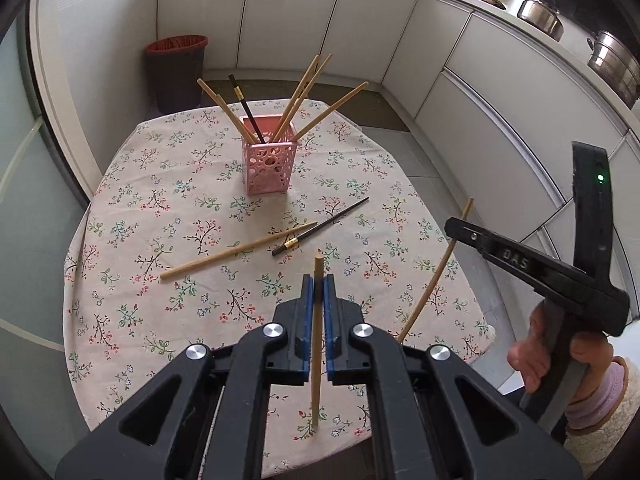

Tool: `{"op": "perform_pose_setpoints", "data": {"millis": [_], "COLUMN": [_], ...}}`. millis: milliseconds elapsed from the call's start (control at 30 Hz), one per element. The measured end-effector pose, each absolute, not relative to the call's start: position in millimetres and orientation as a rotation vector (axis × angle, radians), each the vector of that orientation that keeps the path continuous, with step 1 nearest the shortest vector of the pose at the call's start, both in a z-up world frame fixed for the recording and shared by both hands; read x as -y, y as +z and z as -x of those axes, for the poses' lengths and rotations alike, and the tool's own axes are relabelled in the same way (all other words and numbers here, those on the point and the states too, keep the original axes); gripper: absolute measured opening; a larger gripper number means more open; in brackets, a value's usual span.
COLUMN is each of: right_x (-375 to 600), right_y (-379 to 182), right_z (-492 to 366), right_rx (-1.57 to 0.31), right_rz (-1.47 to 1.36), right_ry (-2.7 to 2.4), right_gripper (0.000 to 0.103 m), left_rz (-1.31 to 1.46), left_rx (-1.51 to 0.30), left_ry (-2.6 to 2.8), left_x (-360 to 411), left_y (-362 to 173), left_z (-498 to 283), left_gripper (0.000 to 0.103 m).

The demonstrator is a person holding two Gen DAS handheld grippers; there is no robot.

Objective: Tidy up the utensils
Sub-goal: 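Grasp a wooden chopstick with the left gripper while the right gripper grasps another, then carry both held chopsticks upright over the pink basket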

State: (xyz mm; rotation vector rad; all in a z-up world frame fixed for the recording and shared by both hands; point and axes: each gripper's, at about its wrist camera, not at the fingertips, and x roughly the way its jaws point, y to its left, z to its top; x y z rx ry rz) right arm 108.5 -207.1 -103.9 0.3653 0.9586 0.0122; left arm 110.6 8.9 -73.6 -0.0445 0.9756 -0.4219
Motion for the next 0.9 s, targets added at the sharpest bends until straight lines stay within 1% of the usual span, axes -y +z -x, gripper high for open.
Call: {"op": "perform_pose_setpoints", "data": {"millis": [200,433,700,900], "right_x": [198.5,195.2,198.2,198.5], "right_y": [-69.1,-19.2,55.4,95.2], "right_z": [-79.1,-77.1,-94.4,-113.9], "right_rx": [-0.905,-0.829,-0.729,-0.657], "right_rz": [-0.326,-0.298,-0.303,-0.301], "right_ry": [0.038,0.052,0.093,0.118], "right_gripper": [0.005,0.005,0.005,0.005], "left_rz": [0.053,0.039,0.015,-0.005], "left_rx": [-0.922,-0.842,-0.77,-0.689], "left_ry": [-0.433,-0.434,-0.418,-0.376], "left_x": [-9.0,-4.6,-1.8,1.9], "left_y": [-44.8,-1.0,54.1,96.2], "left_z": [-96.2,-94.1,-122.3,-154.6], "left_gripper": [0.004,0.004,0.004,0.004]}}
